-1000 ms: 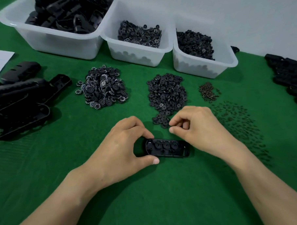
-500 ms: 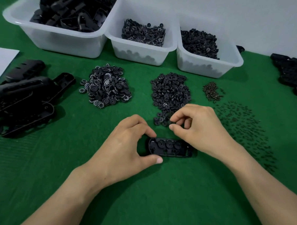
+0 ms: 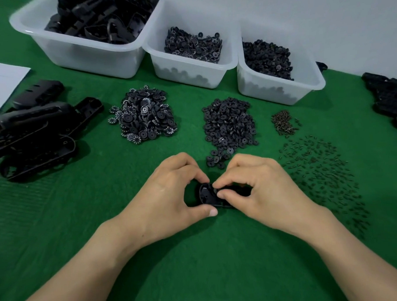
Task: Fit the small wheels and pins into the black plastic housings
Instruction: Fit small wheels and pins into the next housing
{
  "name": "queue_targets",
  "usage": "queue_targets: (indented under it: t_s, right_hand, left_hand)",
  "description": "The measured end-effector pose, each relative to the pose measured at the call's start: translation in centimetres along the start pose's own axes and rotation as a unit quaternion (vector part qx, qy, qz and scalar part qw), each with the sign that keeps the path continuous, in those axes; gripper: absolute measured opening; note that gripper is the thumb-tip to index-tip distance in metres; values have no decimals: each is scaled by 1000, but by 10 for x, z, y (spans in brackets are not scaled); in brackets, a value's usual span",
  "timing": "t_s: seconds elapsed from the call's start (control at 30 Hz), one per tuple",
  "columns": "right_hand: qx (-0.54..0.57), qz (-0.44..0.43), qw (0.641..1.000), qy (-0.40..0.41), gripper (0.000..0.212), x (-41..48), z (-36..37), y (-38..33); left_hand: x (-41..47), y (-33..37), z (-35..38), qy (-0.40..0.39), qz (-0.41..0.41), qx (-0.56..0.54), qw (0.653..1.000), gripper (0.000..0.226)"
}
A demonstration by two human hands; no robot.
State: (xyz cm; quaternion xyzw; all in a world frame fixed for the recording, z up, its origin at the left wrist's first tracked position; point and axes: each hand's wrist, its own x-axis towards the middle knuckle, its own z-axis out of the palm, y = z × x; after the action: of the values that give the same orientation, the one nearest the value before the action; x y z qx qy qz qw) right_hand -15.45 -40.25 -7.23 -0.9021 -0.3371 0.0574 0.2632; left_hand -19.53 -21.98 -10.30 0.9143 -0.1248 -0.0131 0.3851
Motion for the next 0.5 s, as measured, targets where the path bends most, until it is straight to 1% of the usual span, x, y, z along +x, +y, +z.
queue_targets:
  t_s: [0.13,0.2,0.3,0.37,0.5]
  right_hand:
    - [-6,3,1000,-10,15,0,-2,-1]
    - [1,26,1000,3,20,2,-5,3]
    - [-45,82,994,64,14,14,-4,11]
    - [-83,103,989,66,16,20,2,14]
    - [-96,98,988,73,12,25,8,12]
  left_hand:
    - [0,0,0,1,0,-4,1000,41]
    - [0,0,0,-1,0,-3,1000,41]
    - [0,0,-1,-3,-2,1,1000,41]
    - [-1,0,-1,-4,-3,1,1000,41]
    - [0,0,-1,-6,-5,-2,1000,41]
